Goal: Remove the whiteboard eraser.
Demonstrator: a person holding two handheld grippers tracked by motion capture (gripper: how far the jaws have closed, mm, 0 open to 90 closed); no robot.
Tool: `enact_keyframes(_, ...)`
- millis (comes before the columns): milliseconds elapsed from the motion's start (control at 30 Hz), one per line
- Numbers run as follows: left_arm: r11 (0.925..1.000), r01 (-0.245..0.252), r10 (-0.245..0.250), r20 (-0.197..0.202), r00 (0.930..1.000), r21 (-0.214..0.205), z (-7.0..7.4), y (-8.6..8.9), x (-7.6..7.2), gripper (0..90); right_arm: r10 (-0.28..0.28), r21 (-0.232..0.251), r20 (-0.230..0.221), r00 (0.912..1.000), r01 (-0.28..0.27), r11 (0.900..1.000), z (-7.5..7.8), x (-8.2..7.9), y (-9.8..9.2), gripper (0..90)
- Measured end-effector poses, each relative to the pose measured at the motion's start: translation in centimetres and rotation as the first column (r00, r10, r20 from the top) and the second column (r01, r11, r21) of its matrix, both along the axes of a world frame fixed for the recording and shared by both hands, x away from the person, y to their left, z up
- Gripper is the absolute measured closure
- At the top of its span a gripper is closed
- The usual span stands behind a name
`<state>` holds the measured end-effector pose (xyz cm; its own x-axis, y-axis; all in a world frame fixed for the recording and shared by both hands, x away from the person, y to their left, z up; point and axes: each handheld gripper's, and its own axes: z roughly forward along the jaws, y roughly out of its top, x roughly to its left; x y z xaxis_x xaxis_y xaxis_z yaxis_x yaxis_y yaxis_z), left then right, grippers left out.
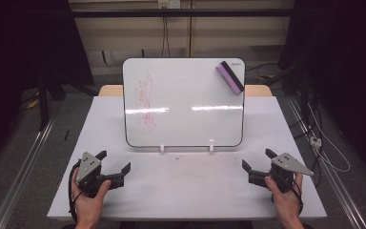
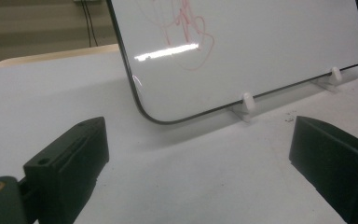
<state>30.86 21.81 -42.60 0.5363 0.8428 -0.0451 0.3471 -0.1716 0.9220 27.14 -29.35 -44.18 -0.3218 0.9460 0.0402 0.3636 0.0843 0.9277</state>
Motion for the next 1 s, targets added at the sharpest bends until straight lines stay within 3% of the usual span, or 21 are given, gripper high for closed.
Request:
enact_keyframes(300, 1.0000, -0.005, 0.005, -0.013, 0.9999, 0.004, -0.2, 0.0, 0.3, 4.8, 0.015, -0.011, -0.007, 0.9999, -0.016, 0.9998, -0.1, 0.4, 0.1, 4.6)
enact_keyframes(533, 0.9999, -0.010, 0.010, -0.017, 0.9998, -0.007, -0.1, 0.1, 0.2, 5.0, 0.028, -0.028, -0.040, 0.9988, -0.029, 0.9992, 0.0, 0.6, 0.8, 4.3)
enact_keyframes(867, 0.9997, -0.019, 0.018, -0.017, 0.9997, -0.017, 0.1, 0.3, 0.3, 5.0, 0.028, -0.023, -0.013, 0.9995, -0.028, 0.9993, 1.3, 1.4, 0.7, 3.7)
enact_keyframes(1000, 0.9997, -0.020, 0.019, -0.023, 0.9996, -0.013, 0.0, 0.2, 0.5, 5.0, 0.031, -0.041, 0.055, 0.9980, -0.029, 0.9987, 3.3, 2.8, 0.9, 2.9)
